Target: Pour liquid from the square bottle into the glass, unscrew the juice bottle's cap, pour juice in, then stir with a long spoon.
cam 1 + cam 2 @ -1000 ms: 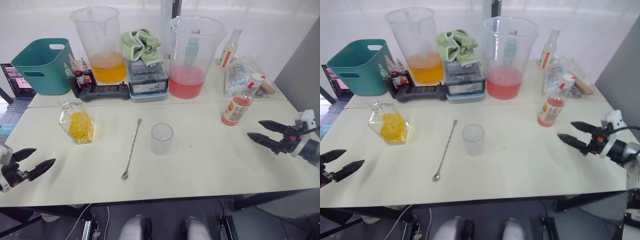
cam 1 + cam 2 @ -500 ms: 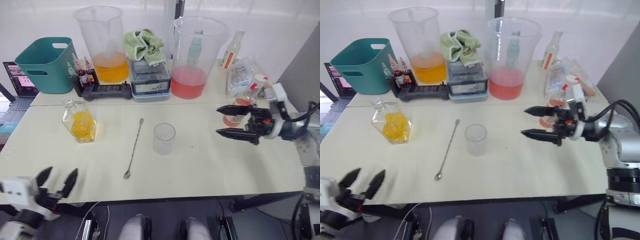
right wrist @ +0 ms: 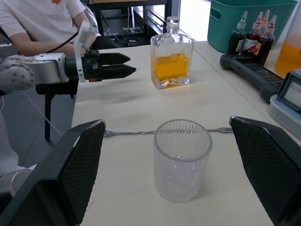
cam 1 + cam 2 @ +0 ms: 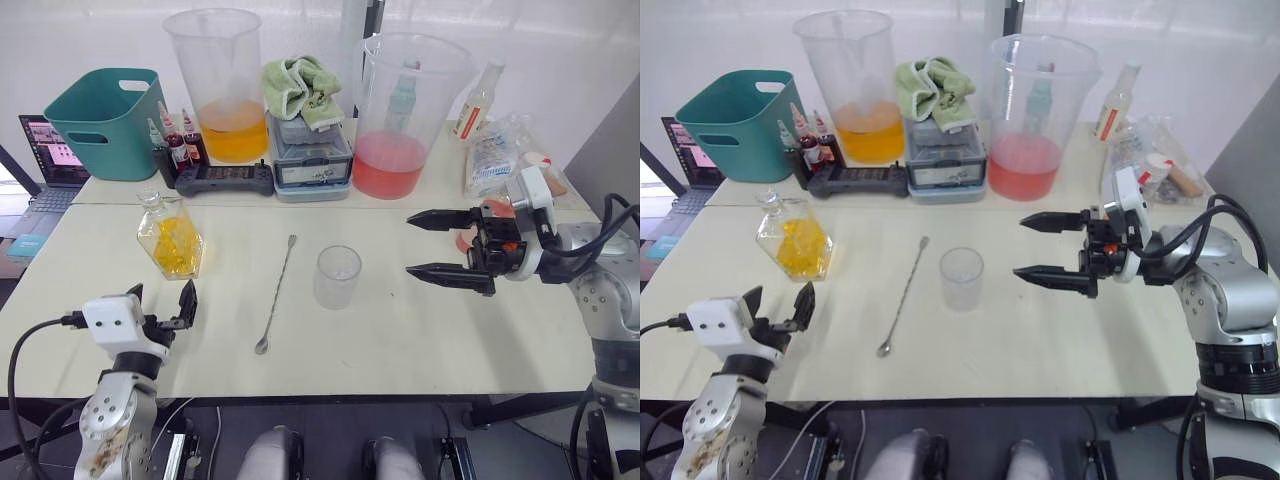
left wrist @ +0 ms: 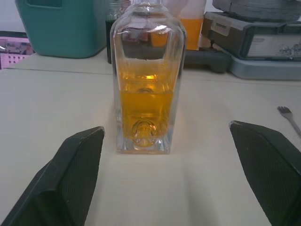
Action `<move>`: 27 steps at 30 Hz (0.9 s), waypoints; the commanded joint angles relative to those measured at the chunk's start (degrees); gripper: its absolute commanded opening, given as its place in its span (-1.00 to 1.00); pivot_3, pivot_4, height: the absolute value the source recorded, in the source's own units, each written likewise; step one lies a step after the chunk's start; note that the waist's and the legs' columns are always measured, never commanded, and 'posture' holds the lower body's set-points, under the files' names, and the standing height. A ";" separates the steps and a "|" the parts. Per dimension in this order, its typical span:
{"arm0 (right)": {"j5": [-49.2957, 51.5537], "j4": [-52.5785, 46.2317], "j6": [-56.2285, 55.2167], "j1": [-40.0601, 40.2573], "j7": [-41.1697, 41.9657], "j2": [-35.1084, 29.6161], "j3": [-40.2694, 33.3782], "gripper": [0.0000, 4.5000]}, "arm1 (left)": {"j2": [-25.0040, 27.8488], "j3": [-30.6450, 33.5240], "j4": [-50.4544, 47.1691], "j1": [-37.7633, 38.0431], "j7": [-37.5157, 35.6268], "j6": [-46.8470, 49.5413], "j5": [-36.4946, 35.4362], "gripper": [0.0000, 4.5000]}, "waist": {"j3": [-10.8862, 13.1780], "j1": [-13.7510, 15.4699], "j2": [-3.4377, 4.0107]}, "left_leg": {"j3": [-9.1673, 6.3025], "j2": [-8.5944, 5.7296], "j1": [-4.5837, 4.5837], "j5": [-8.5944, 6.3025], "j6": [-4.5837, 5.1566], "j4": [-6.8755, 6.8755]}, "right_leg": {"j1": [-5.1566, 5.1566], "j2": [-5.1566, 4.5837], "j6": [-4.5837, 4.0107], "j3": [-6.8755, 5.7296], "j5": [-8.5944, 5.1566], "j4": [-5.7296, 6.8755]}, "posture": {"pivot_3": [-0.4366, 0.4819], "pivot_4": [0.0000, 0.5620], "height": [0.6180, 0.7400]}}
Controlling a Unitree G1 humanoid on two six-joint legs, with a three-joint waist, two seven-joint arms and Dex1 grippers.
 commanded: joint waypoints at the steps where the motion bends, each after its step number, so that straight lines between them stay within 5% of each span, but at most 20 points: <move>1: 2.63 -3.61 1.10 1.08 -2.04 -0.96 -3.37 1.00 | 2.35 0.16 2.30 -2.86 0.40 -0.14 0.41 1.00 | 0.00 -0.01 0.00 | 0.00 0.00 -0.02 0.07 -0.04 0.00 | 0.00 0.03 0.00 0.00 0.01 -0.01 | -0.05 -0.47 0.98; 24: 5.61 -4.42 -0.45 5.36 -4.76 -2.63 -8.60 1.00 | 10.34 -3.57 25.52 -27.85 1.70 0.47 3.67 1.00 | -0.01 0.11 -0.04 | 0.07 0.00 -0.14 0.45 -0.09 0.03 | -0.04 0.19 0.12 0.02 0.17 -0.05 | -0.05 -0.47 0.98; 27: 5.53 -4.48 -1.23 6.39 -4.64 -2.81 -8.95 1.00 | 10.23 -3.29 25.73 -29.21 3.17 2.24 3.56 0.62 | -0.01 0.10 -0.04 | 0.08 0.01 -0.14 0.46 -0.07 0.02 | -0.03 0.20 0.13 0.03 0.18 -0.03 | -0.05 -0.47 0.98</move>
